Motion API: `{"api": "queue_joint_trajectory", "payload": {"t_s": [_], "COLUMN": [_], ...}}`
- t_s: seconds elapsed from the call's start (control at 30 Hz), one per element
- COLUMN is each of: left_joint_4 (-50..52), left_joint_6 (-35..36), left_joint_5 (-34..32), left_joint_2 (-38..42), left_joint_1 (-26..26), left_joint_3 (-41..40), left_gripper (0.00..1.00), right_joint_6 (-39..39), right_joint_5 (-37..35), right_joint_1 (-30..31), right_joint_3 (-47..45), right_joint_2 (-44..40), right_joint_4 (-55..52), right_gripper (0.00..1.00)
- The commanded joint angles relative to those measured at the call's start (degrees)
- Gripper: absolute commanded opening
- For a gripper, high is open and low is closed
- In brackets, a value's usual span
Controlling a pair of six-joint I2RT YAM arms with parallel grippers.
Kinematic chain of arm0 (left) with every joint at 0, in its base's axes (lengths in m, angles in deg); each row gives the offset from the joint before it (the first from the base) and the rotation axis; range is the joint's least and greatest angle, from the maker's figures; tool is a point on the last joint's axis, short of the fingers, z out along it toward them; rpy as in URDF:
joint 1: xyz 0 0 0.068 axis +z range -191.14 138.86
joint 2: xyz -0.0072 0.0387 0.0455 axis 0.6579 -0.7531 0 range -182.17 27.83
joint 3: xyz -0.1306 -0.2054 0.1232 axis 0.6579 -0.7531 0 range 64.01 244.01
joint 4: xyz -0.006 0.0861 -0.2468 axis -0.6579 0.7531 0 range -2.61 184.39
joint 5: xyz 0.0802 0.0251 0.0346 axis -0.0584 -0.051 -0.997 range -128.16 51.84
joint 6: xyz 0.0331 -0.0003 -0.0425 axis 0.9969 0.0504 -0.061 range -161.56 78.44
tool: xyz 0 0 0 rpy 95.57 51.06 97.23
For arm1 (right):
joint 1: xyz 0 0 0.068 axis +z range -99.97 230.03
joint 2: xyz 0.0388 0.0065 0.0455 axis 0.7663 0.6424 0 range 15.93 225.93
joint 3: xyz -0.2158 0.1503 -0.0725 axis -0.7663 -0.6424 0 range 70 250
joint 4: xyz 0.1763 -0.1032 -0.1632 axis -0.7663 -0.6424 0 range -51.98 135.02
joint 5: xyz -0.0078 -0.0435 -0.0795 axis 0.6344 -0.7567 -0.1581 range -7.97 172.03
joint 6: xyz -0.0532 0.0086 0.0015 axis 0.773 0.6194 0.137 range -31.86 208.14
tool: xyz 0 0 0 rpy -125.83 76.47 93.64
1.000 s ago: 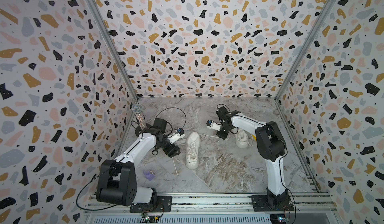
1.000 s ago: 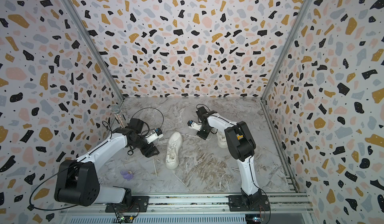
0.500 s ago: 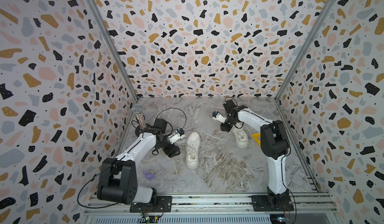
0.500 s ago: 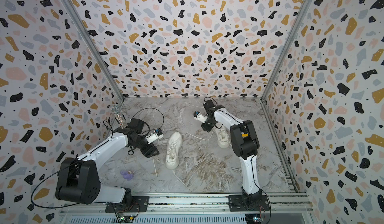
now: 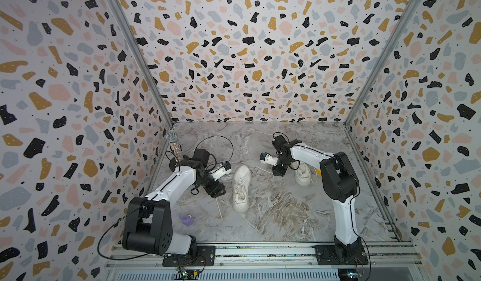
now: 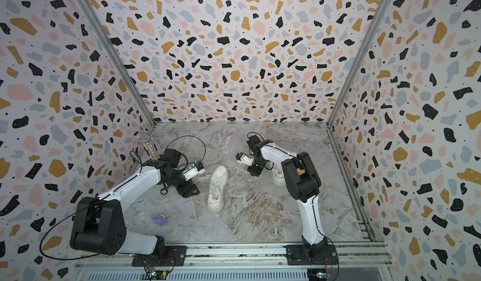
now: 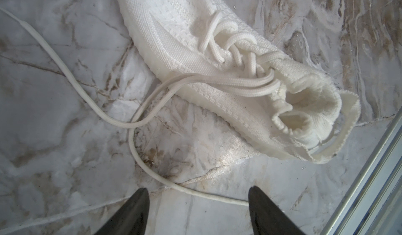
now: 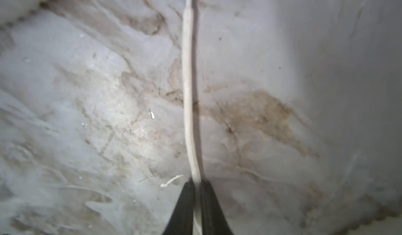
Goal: Tie the shoes
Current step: Adjust the shoelace at the center of the board, then cross the shoelace with the shoelace.
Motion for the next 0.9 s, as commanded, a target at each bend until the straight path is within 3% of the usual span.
{"api": "queue_joint_trajectory", "payload": {"t_s": [0.0,0.33,0.47,0.6,0.73,0.87], "left_joint_4": [0.7,3.0,4.2,4.0,3.2,4.6], "left_joint_6": [0.5,5.6,7.1,8.6,7.3,-1.3], "left_joint_5": [0.5,-2.8,-1.3,-4.2,-10.9,-8.0], "left_joint_2": [-0.4,-4.1,-6.3,-8.1,-12.1,-18.4], "left_joint_1": [0.4,-0.3,-2.1,-2.3,-1.4,1.9], "left_joint_3": [0.8,3.1,4.7,7.1,11.3,19.0], "left_gripper": [0.75,0.72,0.69,0.65,0.62,0.59], "right_joint_6": [0.3,-7.6,-7.4,-7.8,-7.0,-7.1], "right_joint_5": [-6.1,-11.0,-3.7,7.5,12.1,13.0], "right_joint_1": [-0.1,-8.4,-9.0,-8.7,-7.6,-7.2], "right_joint_3": [-0.4,17.3,15.4,10.6,6.6,2.2], "right_joint_2": [-1.4,2.2,-1.0,-5.5,-8.0,-9.8], "right_joint_4": [0.3,-3.3,-4.1,-4.7,-5.2,-3.4], "right_gripper": [0.00,0.01,0.33,0.54,0.58,0.58]}}
